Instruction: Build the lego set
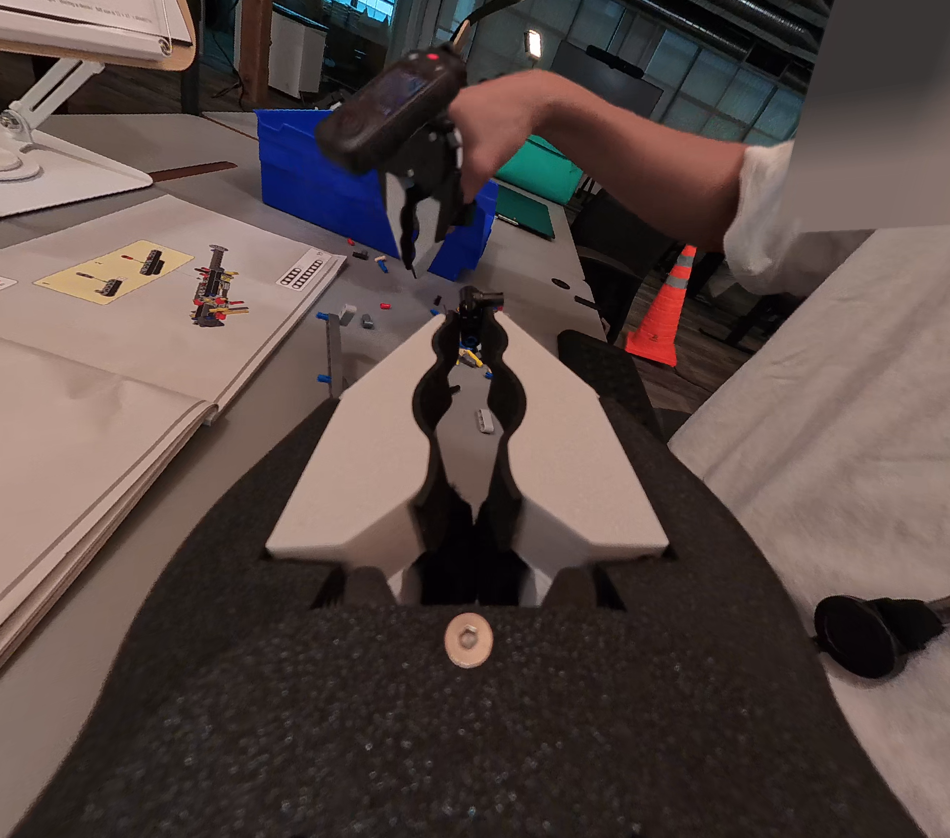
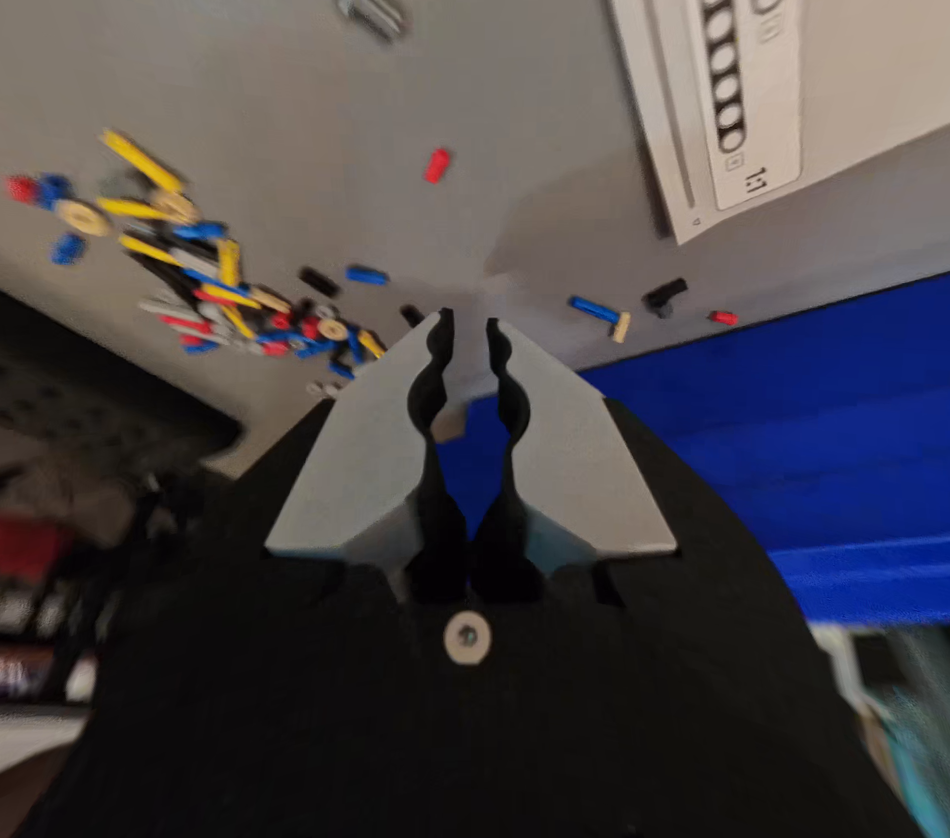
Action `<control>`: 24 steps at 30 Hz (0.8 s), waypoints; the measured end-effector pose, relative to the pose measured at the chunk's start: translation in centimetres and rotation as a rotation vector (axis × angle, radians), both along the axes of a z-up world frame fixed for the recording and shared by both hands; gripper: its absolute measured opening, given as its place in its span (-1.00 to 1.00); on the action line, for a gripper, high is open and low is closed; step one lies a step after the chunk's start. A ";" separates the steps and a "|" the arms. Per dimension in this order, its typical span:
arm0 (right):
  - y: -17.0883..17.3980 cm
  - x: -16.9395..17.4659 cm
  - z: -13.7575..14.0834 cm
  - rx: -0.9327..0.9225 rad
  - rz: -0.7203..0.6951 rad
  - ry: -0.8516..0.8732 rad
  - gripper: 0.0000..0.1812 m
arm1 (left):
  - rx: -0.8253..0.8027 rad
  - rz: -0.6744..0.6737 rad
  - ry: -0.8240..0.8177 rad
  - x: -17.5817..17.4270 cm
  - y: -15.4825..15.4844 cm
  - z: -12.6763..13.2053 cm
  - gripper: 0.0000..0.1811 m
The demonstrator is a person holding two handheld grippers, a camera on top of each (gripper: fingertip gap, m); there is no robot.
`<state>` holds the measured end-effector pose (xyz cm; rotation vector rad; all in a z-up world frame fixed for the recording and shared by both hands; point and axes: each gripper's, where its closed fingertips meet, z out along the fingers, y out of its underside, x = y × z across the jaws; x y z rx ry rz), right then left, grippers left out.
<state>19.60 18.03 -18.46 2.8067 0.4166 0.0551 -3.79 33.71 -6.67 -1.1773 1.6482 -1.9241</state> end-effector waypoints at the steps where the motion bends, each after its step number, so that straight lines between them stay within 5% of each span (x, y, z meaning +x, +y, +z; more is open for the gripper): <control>1: 0.3 -0.8 0.4 0.119 -0.049 0.043 -0.87 | -0.001 0.003 -0.005 0.0 0.1 0.1 -0.93; 4: 1.0 -1.7 1.7 0.508 -0.127 0.032 -0.88 | -0.016 -0.001 -0.005 0.0 0.2 0.2 -0.93; 9: -1.6 -1.5 1.4 0.822 -0.355 -0.086 -0.92 | -0.033 -0.023 -0.002 0.0 -0.3 0.2 -0.93; 13: -1.9 -2.5 1.9 0.948 -0.541 -0.210 -0.92 | -0.020 -0.044 0.009 0.0 -0.9 -0.3 -0.93; 20: -3.5 -2.3 -2.6 0.991 -0.907 -0.201 -0.73 | -0.042 -0.063 0.025 0.1 -1.2 -0.6 -0.93; 24: -3.0 -2.4 -2.6 1.011 -0.910 -0.230 -0.77 | -0.073 -0.072 0.031 0.1 -1.2 -0.6 -0.93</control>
